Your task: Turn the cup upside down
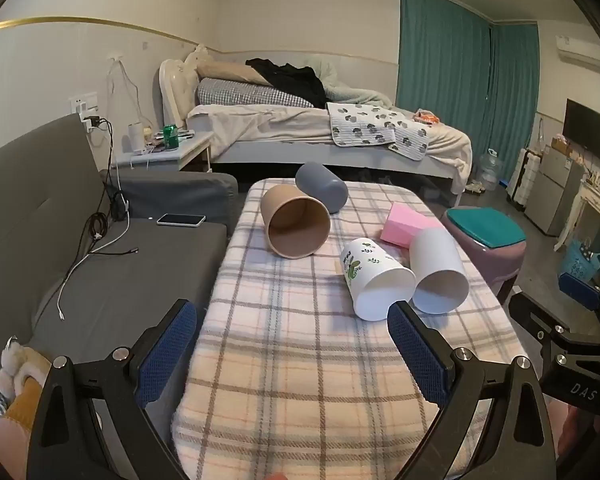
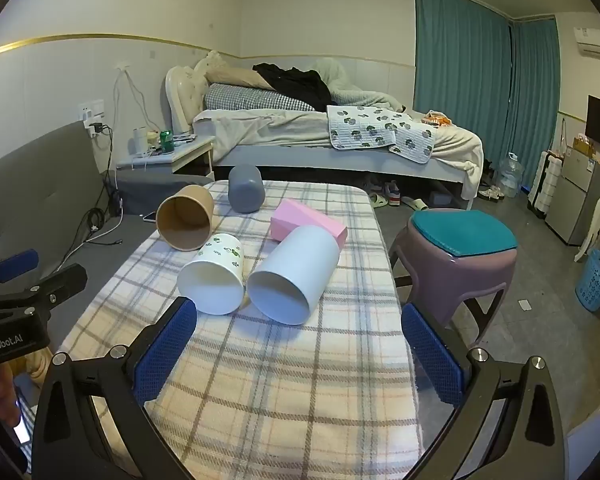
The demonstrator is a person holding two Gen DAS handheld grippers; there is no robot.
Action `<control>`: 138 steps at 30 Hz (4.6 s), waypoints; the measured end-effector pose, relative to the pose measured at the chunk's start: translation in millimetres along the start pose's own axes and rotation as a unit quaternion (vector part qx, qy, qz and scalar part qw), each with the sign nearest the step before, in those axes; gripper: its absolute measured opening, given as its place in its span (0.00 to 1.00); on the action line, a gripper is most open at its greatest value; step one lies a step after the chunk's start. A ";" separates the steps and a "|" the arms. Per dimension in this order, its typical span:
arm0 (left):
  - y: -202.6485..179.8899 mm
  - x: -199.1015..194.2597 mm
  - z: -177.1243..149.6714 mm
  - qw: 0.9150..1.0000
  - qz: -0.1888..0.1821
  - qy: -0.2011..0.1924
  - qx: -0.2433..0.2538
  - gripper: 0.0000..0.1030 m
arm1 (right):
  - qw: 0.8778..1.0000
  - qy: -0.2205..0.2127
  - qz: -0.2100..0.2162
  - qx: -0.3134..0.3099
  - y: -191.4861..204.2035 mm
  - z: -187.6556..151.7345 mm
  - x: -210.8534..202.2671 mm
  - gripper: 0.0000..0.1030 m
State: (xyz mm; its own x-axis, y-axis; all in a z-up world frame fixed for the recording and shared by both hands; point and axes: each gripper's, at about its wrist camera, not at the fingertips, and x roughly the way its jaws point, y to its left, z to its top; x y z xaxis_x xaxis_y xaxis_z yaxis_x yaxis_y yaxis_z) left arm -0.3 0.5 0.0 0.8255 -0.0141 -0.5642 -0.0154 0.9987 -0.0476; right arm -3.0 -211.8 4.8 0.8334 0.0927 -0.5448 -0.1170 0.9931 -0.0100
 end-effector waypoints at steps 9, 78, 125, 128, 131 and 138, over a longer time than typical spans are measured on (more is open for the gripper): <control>4.7 -3.0 -0.6 1.000 -0.001 0.006 0.007 0.96 | 1.000 0.000 0.000 0.001 0.0 -0.9 0.8 1.00; 4.0 7.8 -5.3 1.000 0.008 0.012 -0.005 0.96 | 1.000 0.015 0.004 0.004 1.6 -10.2 7.4 1.00; 30.5 32.0 82.6 0.999 0.033 0.032 0.012 0.96 | 0.999 0.013 0.030 -0.025 3.0 92.7 36.1 1.00; 30.1 51.2 98.2 0.998 0.034 0.035 0.036 0.96 | 0.998 0.026 0.052 -0.037 11.7 128.3 63.4 1.00; 34.2 76.3 109.0 0.998 0.032 0.043 0.045 0.96 | 0.996 0.035 0.065 -0.059 26.6 158.9 98.4 1.00; 67.4 144.3 127.9 0.996 0.044 0.079 0.003 0.96 | 0.987 0.108 0.095 -0.076 59.3 194.1 214.9 1.00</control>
State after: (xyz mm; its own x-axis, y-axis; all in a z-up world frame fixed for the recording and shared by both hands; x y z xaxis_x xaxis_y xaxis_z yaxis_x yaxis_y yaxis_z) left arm 189.9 71.9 20.8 0.7219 0.0660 -0.6889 -0.0797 0.9967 0.0119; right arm 274.0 -119.1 49.9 0.6556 0.2431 -0.7149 -0.3545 0.9350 -0.0071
